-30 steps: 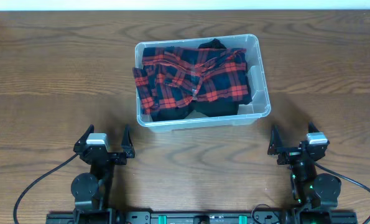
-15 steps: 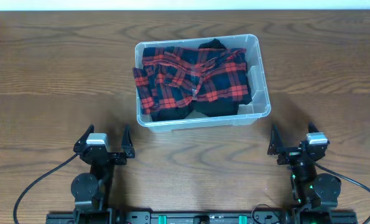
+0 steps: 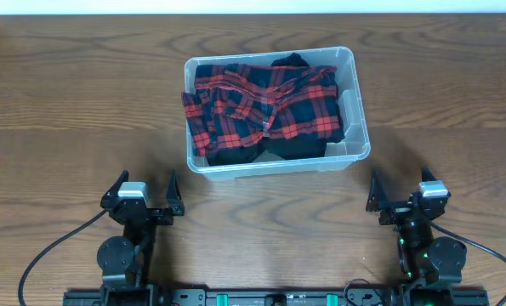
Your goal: Pack container
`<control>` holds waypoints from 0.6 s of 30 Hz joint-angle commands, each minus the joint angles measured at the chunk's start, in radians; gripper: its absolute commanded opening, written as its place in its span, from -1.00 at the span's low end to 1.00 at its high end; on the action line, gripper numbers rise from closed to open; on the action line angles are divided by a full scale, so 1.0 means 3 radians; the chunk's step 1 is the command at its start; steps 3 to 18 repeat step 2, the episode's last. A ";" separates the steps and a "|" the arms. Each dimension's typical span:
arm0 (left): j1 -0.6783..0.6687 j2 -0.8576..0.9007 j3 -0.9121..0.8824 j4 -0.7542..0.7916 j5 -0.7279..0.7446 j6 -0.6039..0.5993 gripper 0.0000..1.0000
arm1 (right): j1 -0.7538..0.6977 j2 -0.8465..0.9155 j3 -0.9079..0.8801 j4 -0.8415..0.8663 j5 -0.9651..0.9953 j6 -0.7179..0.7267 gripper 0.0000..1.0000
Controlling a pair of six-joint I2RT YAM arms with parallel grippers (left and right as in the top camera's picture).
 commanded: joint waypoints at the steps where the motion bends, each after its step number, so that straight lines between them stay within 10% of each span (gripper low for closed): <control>1: 0.0018 -0.0020 -0.0057 -0.0112 0.0048 0.0010 0.96 | 0.0018 -0.0020 -0.0006 -0.0015 0.0023 -0.0042 0.98; 18: 0.0018 -0.0020 -0.0057 -0.0112 0.0047 0.0011 0.96 | 0.0018 -0.0020 -0.0006 -0.0015 0.0023 -0.0042 0.98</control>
